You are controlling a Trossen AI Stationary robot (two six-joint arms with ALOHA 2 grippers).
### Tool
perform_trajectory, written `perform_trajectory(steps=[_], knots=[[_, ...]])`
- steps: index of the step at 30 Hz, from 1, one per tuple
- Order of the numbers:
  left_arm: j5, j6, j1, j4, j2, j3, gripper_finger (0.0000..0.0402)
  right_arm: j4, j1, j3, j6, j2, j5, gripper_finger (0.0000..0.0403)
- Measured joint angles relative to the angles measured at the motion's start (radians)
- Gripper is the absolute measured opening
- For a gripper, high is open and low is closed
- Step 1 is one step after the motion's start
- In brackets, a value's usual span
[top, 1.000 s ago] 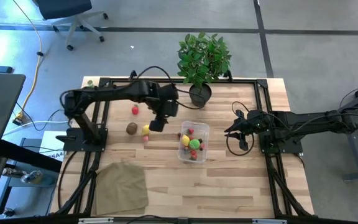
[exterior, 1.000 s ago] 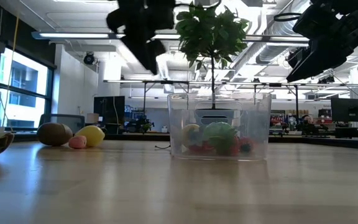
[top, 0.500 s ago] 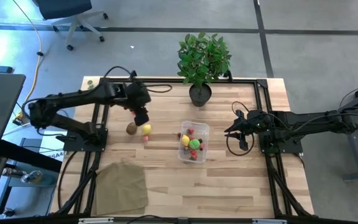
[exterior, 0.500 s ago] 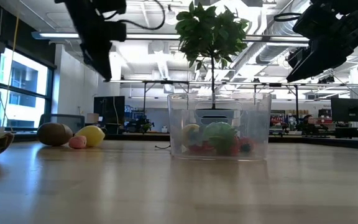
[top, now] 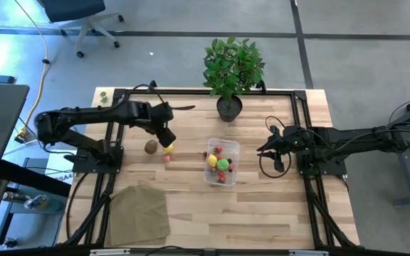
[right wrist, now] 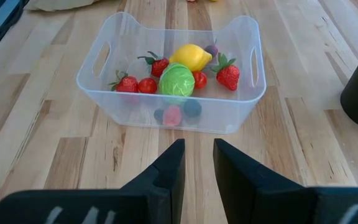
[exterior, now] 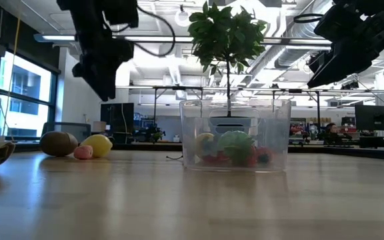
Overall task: Pick and placing Produce into tupperware
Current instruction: Put the lemon into the transparent container
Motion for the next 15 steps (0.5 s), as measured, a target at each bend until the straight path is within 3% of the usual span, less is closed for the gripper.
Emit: perform_trajectory(steps=[9,15], knots=[[0.090,-0.139,0.000,0.005,0.136,0.000,0.0168,0.000,0.000,0.000,0.000,0.000,0.000,0.0073],[0.141,-0.139,0.000,0.005,0.194,0.000,0.0168,0.000,0.000,0.000,0.000,0.000,0.000,0.0073]])
